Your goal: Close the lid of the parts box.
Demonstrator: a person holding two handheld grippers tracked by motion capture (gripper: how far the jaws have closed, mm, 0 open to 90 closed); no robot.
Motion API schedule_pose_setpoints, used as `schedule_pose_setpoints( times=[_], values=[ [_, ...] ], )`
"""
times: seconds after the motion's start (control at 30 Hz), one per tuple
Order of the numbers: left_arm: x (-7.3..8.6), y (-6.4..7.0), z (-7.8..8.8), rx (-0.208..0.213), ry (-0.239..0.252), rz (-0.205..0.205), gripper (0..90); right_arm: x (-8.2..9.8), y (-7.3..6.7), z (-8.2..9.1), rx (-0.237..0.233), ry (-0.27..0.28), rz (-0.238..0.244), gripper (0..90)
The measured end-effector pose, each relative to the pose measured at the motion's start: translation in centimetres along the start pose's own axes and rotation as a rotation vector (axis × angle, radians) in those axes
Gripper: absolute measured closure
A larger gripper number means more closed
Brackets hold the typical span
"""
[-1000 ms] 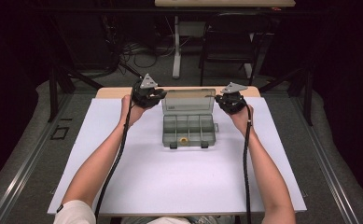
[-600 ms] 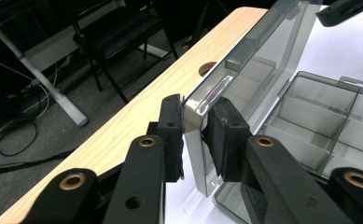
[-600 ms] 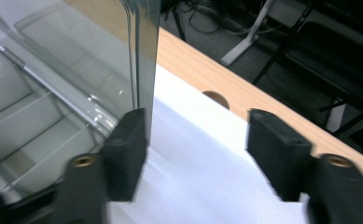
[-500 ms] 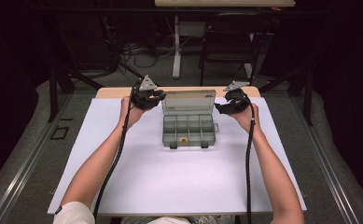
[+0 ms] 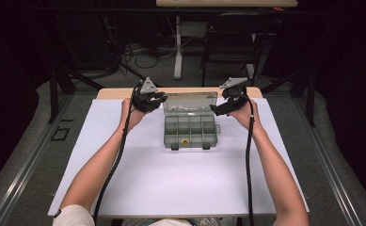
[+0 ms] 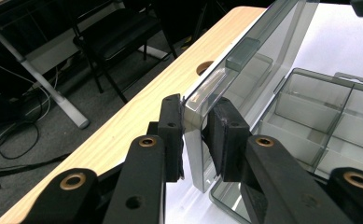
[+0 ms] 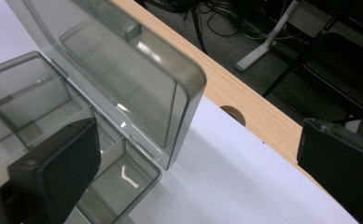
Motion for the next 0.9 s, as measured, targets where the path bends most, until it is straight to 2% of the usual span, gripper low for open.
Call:
schedule_pose_setpoints(
  times=[0.1,0.13,0.17,0.23,0.27,0.4,0.5,0.57,0.73,0.9],
  values=[
    [0.0,0.0,0.0,-0.001,-0.004,-0.010,75.9,-0.6,-0.1,0.3,0.011,0.020,0.017,20.0],
    [0.0,0.0,0.0,-0.002,-0.003,-0.007,75.9,-0.7,-0.2,0.3,0.008,0.021,0.023,24.3],
    [0.0,0.0,0.0,-0.002,-0.003,-0.007,75.9,-0.9,-0.3,0.4,0.007,0.022,0.027,33.3],
    [0.0,0.0,0.0,-0.002,-0.004,-0.011,75.9,-1.1,-0.4,0.4,-0.003,0.027,0.031,42.1],
    [0.0,0.0,0.0,-0.002,-0.004,-0.011,75.9,-1.1,-0.5,0.4,-0.009,0.029,0.033,50.4],
    [0.0,0.0,0.0,0.002,-0.001,-0.006,76.0,-1.3,-0.7,0.4,-0.042,0.025,0.041,65.9],
    [0.0,-0.1,0.1,0.014,-0.004,-0.004,76.1,-1.4,-0.8,0.4,-0.030,0.028,0.050,71.7],
    [0.0,-0.1,0.1,0.018,-0.007,-0.009,76.2,-1.3,-0.9,0.6,-0.040,0.028,0.044,72.6],
    [0.1,0.1,0.4,0.024,-0.012,-0.017,76.1,-1.0,-1.4,0.9,-0.030,0.026,0.061,73.8],
    [0.5,0.7,0.9,0.011,0.010,-0.039,76.0,-0.6,-1.9,1.1,-0.016,0.021,0.085,74.3]
  ],
)
Point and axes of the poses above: each handheld gripper's, and its own axes: z roughly backward along the jaws, x roughly out of its underside, y roughly to its right, the point moved 4 cm from there along -z, roughly forward along the jaws, and after that the axes turned 13 degrees about -x, right-handed, at the moved point
